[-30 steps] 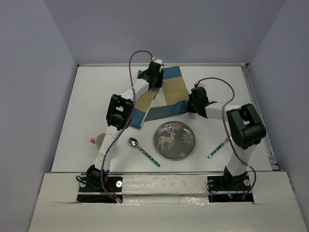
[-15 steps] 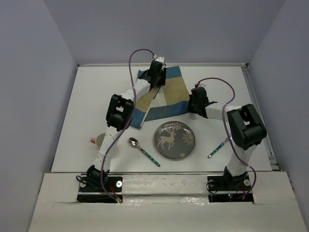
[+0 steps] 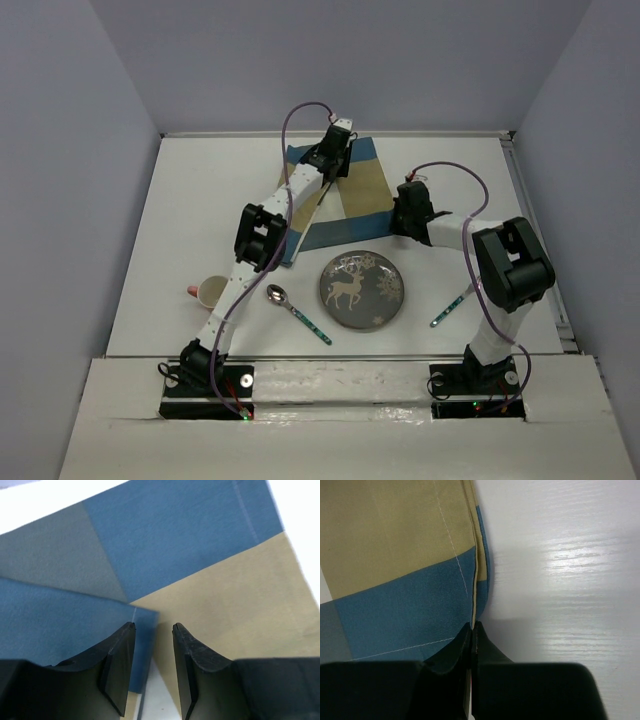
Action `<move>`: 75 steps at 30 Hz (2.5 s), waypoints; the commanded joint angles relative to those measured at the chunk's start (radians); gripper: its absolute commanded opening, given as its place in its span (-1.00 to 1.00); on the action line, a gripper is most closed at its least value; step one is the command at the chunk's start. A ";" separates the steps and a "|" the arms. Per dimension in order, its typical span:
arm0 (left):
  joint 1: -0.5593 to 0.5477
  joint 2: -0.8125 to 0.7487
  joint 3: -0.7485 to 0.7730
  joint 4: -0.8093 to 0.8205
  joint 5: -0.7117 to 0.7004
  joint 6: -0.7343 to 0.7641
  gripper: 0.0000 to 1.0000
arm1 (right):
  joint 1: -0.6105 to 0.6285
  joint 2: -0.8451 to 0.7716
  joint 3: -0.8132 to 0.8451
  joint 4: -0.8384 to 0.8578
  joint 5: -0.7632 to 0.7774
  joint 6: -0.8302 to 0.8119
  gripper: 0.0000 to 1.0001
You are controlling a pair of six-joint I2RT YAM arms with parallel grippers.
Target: Set the dinner table for one person
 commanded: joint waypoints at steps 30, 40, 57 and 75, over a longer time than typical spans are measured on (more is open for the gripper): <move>0.275 -0.266 0.014 -0.155 0.052 -0.014 -1.00 | -0.052 -0.125 -0.085 -0.008 0.134 0.007 -1.00; 0.448 -0.339 -0.180 -0.061 0.050 -0.012 0.17 | -0.105 -0.127 -0.067 0.007 0.112 0.029 -1.00; 0.263 -0.853 -1.017 0.013 -0.069 -0.152 0.98 | -0.123 -0.115 -0.041 0.027 0.045 0.022 -1.00; 0.114 -1.251 -1.659 0.146 -0.085 -0.441 0.34 | -0.132 -0.225 -0.085 0.029 0.005 0.019 -1.00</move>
